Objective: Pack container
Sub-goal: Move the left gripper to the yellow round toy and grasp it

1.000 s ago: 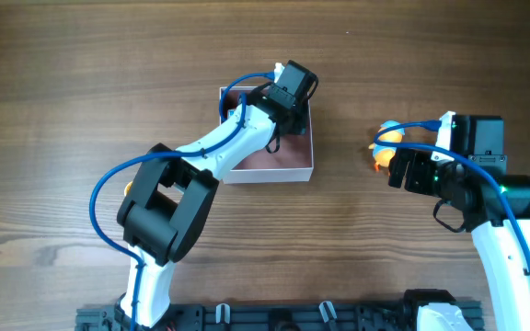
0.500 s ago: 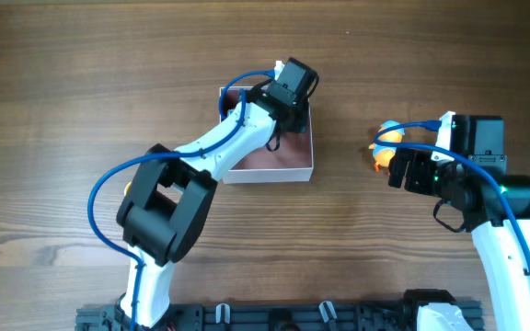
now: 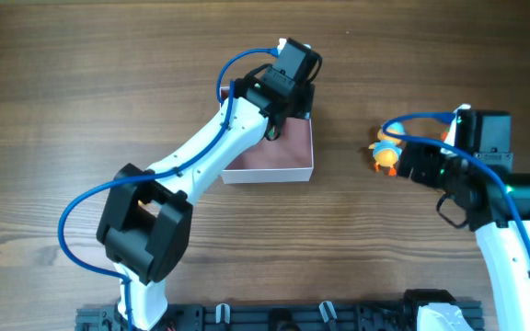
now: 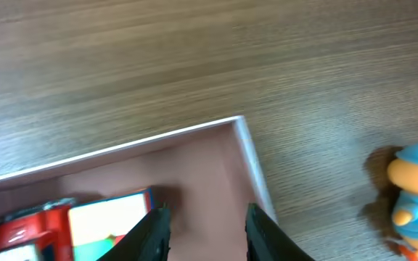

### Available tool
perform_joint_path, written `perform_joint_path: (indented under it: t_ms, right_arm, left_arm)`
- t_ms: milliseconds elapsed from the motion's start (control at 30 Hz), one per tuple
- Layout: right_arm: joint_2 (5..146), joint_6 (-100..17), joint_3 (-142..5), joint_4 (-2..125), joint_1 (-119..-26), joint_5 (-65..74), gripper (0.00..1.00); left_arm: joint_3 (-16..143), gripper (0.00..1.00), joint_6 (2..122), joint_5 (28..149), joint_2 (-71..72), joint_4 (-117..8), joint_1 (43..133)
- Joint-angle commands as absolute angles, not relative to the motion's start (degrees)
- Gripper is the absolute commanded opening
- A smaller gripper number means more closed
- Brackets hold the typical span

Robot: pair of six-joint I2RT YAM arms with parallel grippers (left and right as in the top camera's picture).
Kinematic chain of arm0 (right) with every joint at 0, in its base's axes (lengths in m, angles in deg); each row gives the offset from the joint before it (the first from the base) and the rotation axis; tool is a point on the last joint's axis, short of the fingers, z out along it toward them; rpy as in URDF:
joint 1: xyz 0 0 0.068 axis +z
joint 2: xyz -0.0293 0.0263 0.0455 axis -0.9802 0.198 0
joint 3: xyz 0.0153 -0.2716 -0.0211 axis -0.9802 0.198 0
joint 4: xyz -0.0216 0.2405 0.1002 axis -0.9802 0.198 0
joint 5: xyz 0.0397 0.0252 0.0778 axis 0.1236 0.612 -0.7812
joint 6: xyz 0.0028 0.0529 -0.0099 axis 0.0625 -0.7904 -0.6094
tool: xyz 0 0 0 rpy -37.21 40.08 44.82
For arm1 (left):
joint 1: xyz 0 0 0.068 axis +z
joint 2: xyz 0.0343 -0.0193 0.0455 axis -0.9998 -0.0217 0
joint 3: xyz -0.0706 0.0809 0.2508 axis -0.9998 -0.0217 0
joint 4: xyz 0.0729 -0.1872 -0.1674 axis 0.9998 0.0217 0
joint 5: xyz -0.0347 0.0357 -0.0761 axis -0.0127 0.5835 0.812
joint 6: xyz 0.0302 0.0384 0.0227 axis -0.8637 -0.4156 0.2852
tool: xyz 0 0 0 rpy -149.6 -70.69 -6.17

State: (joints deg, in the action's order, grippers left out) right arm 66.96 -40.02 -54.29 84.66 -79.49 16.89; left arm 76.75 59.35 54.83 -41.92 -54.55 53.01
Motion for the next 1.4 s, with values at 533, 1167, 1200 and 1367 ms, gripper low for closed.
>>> perform_joint_path:
  t_ms: [533,1167,1200,1367]
  right_arm:
    - [66.7,-32.0,-57.4,86.3,-79.4,15.5,1.0]
    - [66.9,-30.3,-57.4,89.0,-79.4,14.0,1.0]
    - [66.9,-30.5,-57.4,89.3,-79.4,14.0,1.0]
    - [66.9,-30.5,-57.4,90.0,-79.4,11.0,1.0]
  left_arm:
    - [77.2,0.59,69.0,55.3,-22.6,-3.6,88.1]
    - [43.1,0.95,69.3,54.6,2.2,-26.6,88.4]
    - [41.1,1.0,68.9,54.0,2.1,-28.7,88.7]
    - [36.7,1.0,68.1,53.8,-2.4,-34.1,92.8]
